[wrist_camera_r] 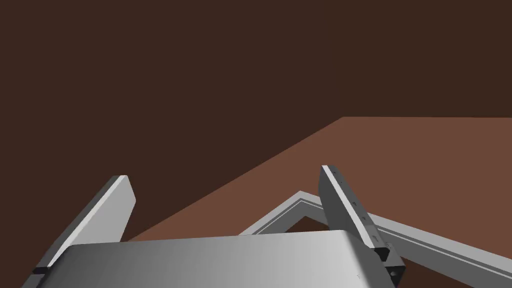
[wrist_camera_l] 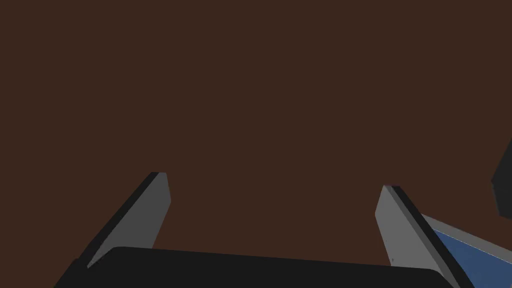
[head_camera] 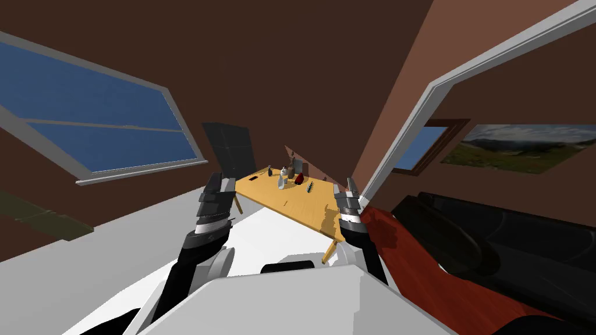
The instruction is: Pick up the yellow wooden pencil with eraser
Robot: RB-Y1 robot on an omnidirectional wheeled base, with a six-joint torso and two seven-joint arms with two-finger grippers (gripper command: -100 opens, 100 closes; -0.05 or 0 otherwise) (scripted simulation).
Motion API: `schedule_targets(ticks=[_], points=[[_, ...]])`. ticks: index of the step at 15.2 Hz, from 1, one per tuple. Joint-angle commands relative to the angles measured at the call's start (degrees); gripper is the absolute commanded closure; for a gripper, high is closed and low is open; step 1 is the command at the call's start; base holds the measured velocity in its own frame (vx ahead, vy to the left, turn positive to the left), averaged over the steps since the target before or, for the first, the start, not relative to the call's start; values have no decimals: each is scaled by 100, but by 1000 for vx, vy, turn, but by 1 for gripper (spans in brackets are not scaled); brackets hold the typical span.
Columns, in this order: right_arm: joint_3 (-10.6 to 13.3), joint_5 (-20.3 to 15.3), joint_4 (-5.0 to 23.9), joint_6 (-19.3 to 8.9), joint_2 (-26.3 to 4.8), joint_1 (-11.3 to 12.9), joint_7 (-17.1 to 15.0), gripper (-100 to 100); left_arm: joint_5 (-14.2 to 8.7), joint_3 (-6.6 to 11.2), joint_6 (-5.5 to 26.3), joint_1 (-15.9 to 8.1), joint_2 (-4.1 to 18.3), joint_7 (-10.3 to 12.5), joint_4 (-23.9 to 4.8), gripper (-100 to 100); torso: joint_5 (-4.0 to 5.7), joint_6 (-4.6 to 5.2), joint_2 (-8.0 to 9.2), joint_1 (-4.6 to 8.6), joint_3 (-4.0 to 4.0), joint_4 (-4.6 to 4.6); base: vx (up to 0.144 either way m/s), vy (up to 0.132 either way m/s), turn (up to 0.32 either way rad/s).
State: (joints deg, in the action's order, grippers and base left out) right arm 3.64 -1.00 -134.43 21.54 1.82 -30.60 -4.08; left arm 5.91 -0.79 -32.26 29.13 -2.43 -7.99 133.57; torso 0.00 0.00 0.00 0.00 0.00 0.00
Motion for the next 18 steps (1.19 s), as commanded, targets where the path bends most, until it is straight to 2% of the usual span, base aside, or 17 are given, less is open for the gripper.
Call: schedule_targets(ticks=[1,2,3,5,6,7,8,9,10,11,12,13,14,15,17,18], points=[[0,0,0,0,0,0,0,0,-28,37,89,-16,228,76,-85,-100,0,0,0,0,0,0,3,0,-68],[0,0,0,0,0,0,0,0,-57,74,180,-33,372,154,-171,-100,0,1,-1,-1,0,0,7,4,-195],[0,0,0,0,0,1,0,0,-57,74,180,-33,397,154,-171,-100,-1,3,-2,-3,-1,-1,8,10,-149],[0,0,0,0,0,0,0,0,-142,184,434,-82,706,383,-424,-100,-2,2,-4,-7,-2,-1,11,11,-216],[1,0,0,0,0,1,0,0,-142,184,446,-82,750,383,-424,-100,-2,5,-5,-9,-3,-2,12,17,-199],[0,0,0,0,0,0,0,0,-197,256,602,-114,921,531,-589,-100,-2,2,-6,-10,-3,-1,13,15,-195],[0,0,0,0,0,1,0,0,-197,256,618,-114,921,531,-589,-100,-2,3,-6,-10,-4,-2,11,15,-160],[0,0,0,0,0,0,0,0,-260,337,814,-150,1087,701,-776,-100,-2,2,-6,-10,-4,-2,13,12,-206],[0,0,0,0,0,1,0,0,-260,337,814,-150,1087,701,-776,-100,-3,4,-7,-10,-5,-2,15,14,-182],[0,0,0,0,0,0,0,0,-330,428,989,-191,1249,890,-985,-100,-2,2,-8,-10,-5,-2,17,15,-257],[0,0,0,0,0,1,0,0,-330,428,1033,-191,1249,890,-985,-100,-2,4,-9,-10,-5,-2,13,18,-239],[0,0,0,0,0,1,0,0,-407,528,1238,-235,1406,1097,-1189,-100,-3,3,-9,-11,-5,-2,14,17,-379],[1,0,0,0,0,1,0,0,-407,528,1272,-235,1406,1097,-1214,-100,-3,7,-9,-11,-5,-3,14,24,-275],[0,0,0,0,0,0,0,0,-491,636,1412,-284,1558,1318,-1415,-100,-3,2,-8,-12,-5,-2,17,24,-286],[0,0,0,0,0,0,0,0,-491,636,1531,-284,1558,1321,-1462,-100,-3,2,-10,-12,-6,-3,13,21,-152],[0,0,0,0,0,0,0,0,-580,752,1726,-336,1707,1534,-1678,-100,-2,0,-9,-10,-6,-2,12,12,-231]])
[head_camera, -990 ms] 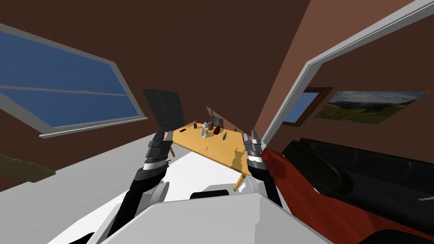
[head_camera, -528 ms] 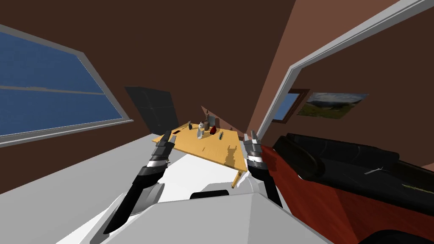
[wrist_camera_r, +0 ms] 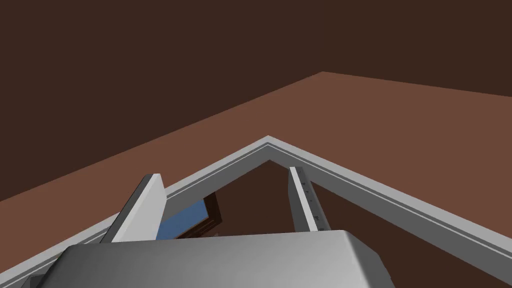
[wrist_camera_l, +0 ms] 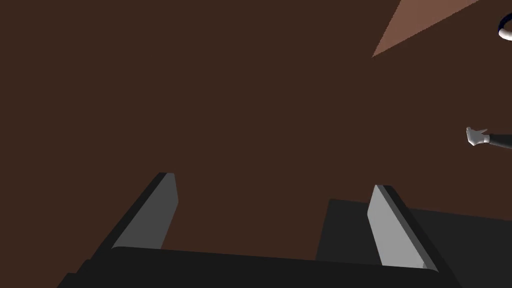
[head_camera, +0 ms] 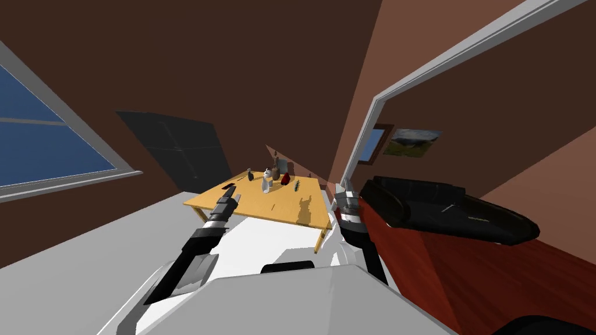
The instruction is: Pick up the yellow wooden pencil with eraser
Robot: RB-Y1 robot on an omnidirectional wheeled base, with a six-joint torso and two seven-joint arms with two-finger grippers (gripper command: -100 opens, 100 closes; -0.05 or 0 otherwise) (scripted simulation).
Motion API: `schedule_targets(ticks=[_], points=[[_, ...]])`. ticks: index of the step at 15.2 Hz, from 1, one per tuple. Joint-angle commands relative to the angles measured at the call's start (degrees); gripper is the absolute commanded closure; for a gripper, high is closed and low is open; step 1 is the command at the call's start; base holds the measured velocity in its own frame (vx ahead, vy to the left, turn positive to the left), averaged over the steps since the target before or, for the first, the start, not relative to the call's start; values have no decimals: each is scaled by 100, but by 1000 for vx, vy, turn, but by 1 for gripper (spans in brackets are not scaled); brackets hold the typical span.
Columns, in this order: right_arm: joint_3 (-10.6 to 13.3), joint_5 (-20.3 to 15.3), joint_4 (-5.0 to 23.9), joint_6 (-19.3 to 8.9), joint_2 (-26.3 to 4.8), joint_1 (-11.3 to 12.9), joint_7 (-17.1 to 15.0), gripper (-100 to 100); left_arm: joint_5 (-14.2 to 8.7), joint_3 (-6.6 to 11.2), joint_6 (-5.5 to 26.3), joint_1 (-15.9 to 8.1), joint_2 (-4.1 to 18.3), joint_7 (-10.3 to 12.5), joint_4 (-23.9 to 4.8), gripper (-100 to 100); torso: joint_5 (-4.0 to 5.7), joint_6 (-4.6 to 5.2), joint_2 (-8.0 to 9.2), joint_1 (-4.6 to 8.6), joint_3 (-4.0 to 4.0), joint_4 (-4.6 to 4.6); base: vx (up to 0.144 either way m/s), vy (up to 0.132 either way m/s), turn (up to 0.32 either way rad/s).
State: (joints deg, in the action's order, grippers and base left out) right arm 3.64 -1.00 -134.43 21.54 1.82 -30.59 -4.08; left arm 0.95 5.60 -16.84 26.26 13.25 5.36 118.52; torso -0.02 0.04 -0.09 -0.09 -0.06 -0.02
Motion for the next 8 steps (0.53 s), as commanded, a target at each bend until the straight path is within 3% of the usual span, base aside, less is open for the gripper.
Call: schedule_targets(ticks=[1,2,3,4,5,7,8], points=[[0,0,0,0,0,0,0,0,-84,113,266,-48,139,226,-222,-100,0,0,0,0,0,0,12,16,-307],[0,0,0,0,0,0,0,0,-84,113,266,-48,139,226,-222,-100,0,0,0,0,0,0,9,18,-122],[-1,0,0,0,0,-1,0,0,-179,236,483,-104,283,449,-436,-100,0,-4,1,0,1,0,11,17,-248],[0,0,0,0,0,0,0,0,-179,236,558,-104,283,480,-502,-100,0,1,0,0,0,0,12,19,-304],[0,0,0,0,0,0,0,0,-279,365,699,-162,423,618,-657,-100,0,0,0,-1,0,0,15,20,-424],[0,0,0,0,0,0,0,0,-279,365,866,-162,423,747,-797,-100,-1,0,-2,-4,-1,0,11,28,-204],[-1,0,0,0,0,-1,0,0,-383,500,1076,-223,558,957,-974,-100,-1,-5,-1,-4,0,0,10,17,-244]])
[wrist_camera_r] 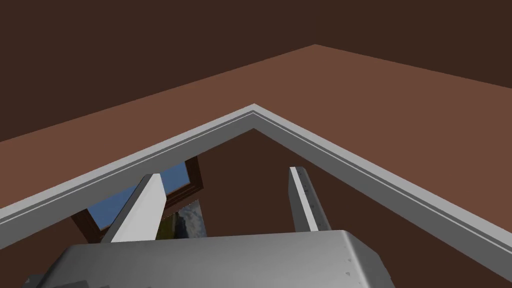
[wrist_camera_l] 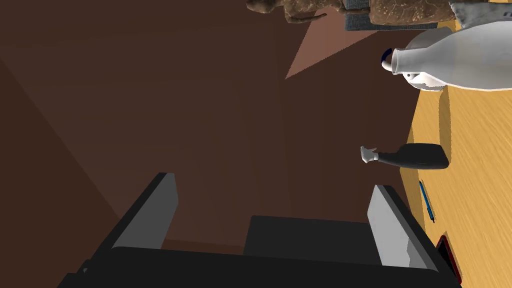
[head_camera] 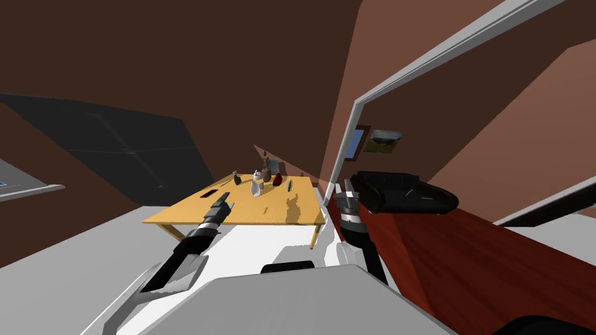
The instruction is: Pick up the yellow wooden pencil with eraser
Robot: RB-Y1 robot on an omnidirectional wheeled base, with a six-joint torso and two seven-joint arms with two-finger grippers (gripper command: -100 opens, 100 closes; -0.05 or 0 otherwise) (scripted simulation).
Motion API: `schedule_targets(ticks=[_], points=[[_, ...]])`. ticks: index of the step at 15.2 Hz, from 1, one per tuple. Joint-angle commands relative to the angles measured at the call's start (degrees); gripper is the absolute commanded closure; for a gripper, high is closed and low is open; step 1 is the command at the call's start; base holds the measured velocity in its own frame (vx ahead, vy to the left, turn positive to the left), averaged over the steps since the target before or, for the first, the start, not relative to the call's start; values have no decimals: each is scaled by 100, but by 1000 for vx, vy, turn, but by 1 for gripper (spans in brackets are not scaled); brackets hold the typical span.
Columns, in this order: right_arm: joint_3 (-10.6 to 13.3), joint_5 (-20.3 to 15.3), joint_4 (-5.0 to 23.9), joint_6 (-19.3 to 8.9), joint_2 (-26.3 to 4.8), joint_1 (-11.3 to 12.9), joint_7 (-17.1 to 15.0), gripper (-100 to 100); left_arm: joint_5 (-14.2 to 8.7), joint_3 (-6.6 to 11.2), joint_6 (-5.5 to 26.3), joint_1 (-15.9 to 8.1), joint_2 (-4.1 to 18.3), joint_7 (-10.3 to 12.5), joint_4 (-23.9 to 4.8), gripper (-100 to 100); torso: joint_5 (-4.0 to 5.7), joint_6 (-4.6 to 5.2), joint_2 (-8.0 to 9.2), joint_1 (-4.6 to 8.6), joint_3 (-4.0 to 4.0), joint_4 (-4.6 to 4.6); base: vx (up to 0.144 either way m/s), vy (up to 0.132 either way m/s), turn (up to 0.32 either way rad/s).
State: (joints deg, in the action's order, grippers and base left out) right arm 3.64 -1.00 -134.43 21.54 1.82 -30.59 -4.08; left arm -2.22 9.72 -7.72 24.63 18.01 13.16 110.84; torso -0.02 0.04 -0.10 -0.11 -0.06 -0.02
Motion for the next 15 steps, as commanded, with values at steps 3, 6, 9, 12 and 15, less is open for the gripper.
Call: schedule_targets(ticks=[3,6,9,12,15], points=[[-1,0,0,0,0,-1,0,0,-175,229,489,-124,212,480,-569,-100,0,-3,-1,1,0,0,9,22,-355],[-1,0,0,0,0,-1,0,0,-287,374,827,-189,340,763,-937,-100,0,-6,-1,2,0,-1,10,18,-142],[-1,0,0,0,0,-1,0,0,-402,524,1148,-257,463,1056,-1245,-100,0,-4,0,1,0,0,7,25,-279],[-1,0,0,0,0,-1,0,0,-520,676,1507,-326,582,1343,-1493,-100,0,-4,0,-1,0,0,6,26,-250],[-1,0,0,0,0,-1,0,0,-520,676,1659,-326,582,1451,-1662,-100,0,-5,-1,1,-1,-1,7,22,-170]])
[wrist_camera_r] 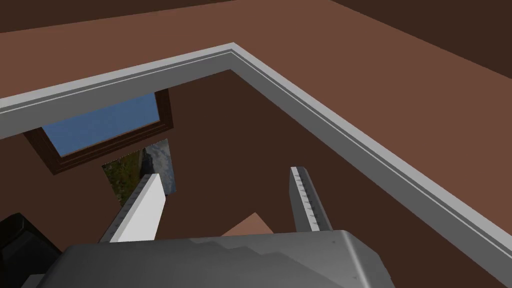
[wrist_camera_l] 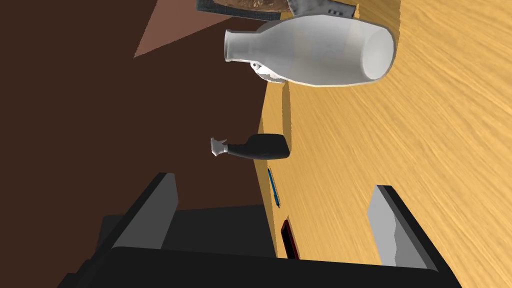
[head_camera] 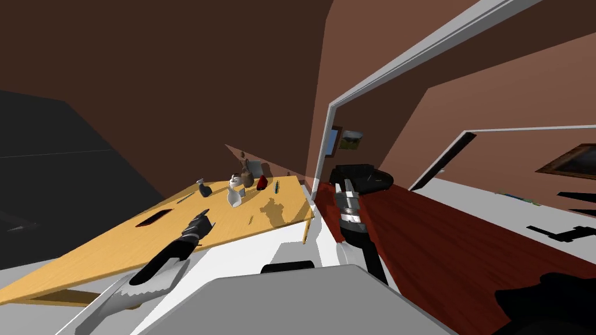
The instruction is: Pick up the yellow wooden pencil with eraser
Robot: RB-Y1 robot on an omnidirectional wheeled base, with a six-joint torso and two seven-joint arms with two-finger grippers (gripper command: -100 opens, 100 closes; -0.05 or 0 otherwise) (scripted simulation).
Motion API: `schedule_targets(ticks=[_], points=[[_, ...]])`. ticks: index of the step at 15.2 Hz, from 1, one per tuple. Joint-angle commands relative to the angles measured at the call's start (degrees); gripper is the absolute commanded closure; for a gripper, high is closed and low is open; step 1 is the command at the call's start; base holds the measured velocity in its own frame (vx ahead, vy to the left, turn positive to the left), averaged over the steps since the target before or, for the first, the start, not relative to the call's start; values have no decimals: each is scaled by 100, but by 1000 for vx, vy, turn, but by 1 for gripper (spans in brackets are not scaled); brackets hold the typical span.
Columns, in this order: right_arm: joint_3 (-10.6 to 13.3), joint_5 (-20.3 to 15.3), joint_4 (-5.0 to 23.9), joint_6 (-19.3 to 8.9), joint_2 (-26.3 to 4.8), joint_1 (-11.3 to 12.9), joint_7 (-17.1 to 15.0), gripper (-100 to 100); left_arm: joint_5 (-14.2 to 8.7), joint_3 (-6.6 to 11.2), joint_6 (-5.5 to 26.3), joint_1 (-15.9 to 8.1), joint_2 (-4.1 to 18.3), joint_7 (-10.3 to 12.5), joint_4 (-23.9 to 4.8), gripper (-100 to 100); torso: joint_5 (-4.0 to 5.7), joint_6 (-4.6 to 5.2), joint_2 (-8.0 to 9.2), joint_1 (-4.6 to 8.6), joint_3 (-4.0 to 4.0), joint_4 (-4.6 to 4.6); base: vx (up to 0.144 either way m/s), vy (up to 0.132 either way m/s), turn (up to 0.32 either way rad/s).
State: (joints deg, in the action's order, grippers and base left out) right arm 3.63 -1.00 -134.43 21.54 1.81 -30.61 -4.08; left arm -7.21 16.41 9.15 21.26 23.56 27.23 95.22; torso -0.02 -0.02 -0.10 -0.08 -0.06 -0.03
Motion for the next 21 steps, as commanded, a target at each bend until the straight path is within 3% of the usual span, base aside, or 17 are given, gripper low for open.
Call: schedule_targets(ticks=[1,3,4,6,7,8,10,11,13,14,16,18,19,21], points=[[0,0,0,0,0,0,0,0,-141,163,286,-61,142,286,-286,-100,0,0,0,0,0,0,2,10,-286],[1,0,0,0,0,2,0,0,-141,163,335,-61,142,362,-450,-100,0,9,-2,0,-1,0,5,22,-293],[0,0,0,0,0,0,0,0,-262,320,598,-132,253,569,-638,-100,0,3,-1,0,-1,0,5,23,-377],[1,0,0,0,0,1,0,0,-262,320,702,-132,253,683,-803,-100,0,6,0,-5,0,0,0,33,-231],[0,0,0,0,0,0,0,0,-385,479,899,-205,360,886,-988,-100,-2,1,0,-5,0,0,1,24,-348],[1,0,0,0,0,2,0,0,-385,479,987,-205,360,980,-1143,-100,0,10,-1,-4,0,1,2,29,-402],[0,0,0,0,0,0,0,0,-385,479,1071,-205,360,1007,-1159,-100,-1,1,-1,-4,-1,0,1,24,-44],[0,0,0,0,0,0,0,0,-508,638,1228,-278,462,1244,-1516,-100,0,-2,0,-1,0,0,5,11,-304],[1,0,0,0,0,1,0,0,-508,638,1441,-278,462,1333,-1516,-100,1,7,-2,0,-1,0,2,24,-277],[0,0,0,0,0,0,0,0,-632,798,1572,-352,561,1545,-1706,-100,0,2,-1,0,0,0,-2,24,-321],[0,0,0,0,0,1,0,0,-632,798,1805,-352,561,1658,-1874,-100,0,9,-1,-3,0,1,-3,31,-271],[0,0,0,0,0,0,0,0,-632,798,1810,-352,561,1658,-1874,-100,0,-2,-1,0,0,0,1,14,38],[0,0,0,0,0,0,0,0,-755,956,2117,-425,656,1944,-2045,-100,1,-2,-1,4,0,0,1,3,-284],[1,0,0,0,0,2,0,0,-755,956,2177,-425,656,1982,-2230,-100,2,10,-3,3,-1,1,-3,22,-322]])
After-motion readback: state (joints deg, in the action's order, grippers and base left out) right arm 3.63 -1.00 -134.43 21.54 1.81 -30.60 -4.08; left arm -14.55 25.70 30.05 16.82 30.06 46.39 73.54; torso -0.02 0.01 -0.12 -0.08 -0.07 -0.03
